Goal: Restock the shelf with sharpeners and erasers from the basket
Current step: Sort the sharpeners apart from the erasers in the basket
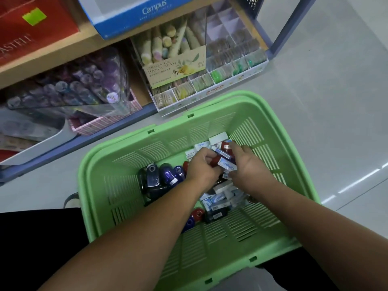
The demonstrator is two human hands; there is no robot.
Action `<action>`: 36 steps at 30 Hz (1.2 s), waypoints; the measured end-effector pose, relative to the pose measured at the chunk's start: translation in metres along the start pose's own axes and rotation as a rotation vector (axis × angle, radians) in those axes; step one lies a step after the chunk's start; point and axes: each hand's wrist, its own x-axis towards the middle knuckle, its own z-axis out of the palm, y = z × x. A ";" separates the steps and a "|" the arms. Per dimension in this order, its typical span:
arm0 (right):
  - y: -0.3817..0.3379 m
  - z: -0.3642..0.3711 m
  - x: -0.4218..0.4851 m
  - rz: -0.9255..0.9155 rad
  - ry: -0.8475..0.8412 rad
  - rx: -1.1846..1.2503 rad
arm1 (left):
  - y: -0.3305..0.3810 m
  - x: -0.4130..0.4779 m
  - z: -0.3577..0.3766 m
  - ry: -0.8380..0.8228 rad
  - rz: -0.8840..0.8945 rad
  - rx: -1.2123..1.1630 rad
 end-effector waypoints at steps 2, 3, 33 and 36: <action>0.002 -0.003 0.000 -0.009 0.036 0.064 | 0.003 0.000 0.001 -0.007 0.008 -0.028; 0.001 -0.003 0.000 -0.028 0.055 0.009 | 0.005 0.001 -0.001 0.004 0.025 -0.024; -0.096 0.057 -0.023 0.081 -0.215 0.413 | 0.026 -0.052 -0.134 -0.333 0.182 1.624; -0.111 0.069 -0.026 -0.038 -0.466 0.540 | 0.029 -0.049 -0.141 -0.284 0.194 1.625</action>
